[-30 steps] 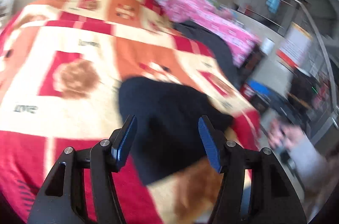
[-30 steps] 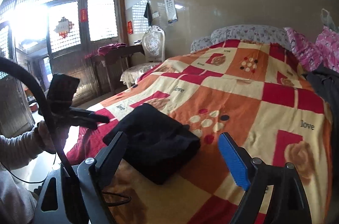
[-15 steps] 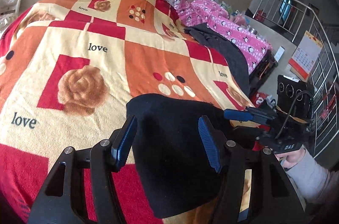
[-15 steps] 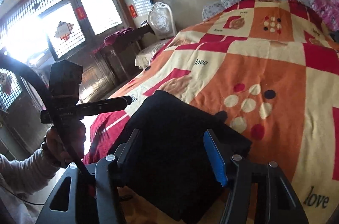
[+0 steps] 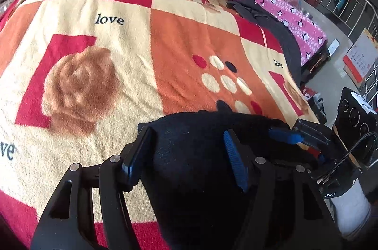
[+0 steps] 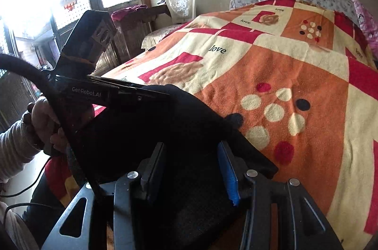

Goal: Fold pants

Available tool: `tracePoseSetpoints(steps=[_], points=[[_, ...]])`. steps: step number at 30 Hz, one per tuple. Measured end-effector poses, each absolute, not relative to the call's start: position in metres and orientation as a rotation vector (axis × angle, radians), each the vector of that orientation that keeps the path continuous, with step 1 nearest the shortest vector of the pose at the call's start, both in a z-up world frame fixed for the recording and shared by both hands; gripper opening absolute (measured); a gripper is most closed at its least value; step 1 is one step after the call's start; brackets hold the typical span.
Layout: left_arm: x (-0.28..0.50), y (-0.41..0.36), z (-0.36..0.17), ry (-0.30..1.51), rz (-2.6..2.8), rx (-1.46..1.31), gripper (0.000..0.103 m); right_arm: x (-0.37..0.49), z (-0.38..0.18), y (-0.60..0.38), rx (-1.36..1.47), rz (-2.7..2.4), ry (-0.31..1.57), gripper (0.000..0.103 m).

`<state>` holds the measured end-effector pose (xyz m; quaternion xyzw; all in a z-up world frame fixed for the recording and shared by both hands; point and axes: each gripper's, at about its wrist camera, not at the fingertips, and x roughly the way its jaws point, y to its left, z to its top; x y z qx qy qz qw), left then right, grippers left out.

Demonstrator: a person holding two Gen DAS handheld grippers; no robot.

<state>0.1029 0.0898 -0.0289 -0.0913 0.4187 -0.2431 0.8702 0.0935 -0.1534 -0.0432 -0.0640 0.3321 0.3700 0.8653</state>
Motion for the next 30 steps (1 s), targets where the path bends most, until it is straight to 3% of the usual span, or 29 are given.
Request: tracePoseSetpoints(steps=[12,16,20,24,25,26,28,30], points=[[0.054,0.127,-0.007,0.716,-0.453,-0.308,0.065,0.075,-0.027,-0.207,0.181,0.79,0.622,0.047],[0.051,0.143,-0.02,0.81,-0.556,-0.494,0.065,0.06,-0.037,-0.231,0.357,0.755,0.703,0.065],[0.063,0.134,-0.038,0.93,-0.56,-0.553,0.066,0.072,-0.061,-0.225,0.425,0.71,0.884,0.066],[0.067,0.135,-0.046,0.952,-0.576,-0.645,0.07,0.082,-0.061,-0.215,0.408,0.719,0.899,0.066],[0.067,0.133,-0.044,0.953,-0.573,-0.629,0.068,0.085,-0.062,-0.212,0.409,0.73,0.906,0.065],[0.065,0.132,-0.042,0.948,-0.568,-0.612,0.052,0.086,-0.062,-0.21,0.401,0.724,0.9,0.055],[0.061,0.124,-0.033,0.926,-0.535,-0.529,0.04,0.088,-0.061,-0.215,0.431,0.731,0.883,0.041],[0.062,0.112,-0.019,0.89,-0.527,-0.44,0.036,0.082,-0.052,-0.218,0.405,0.743,0.832,0.032]])
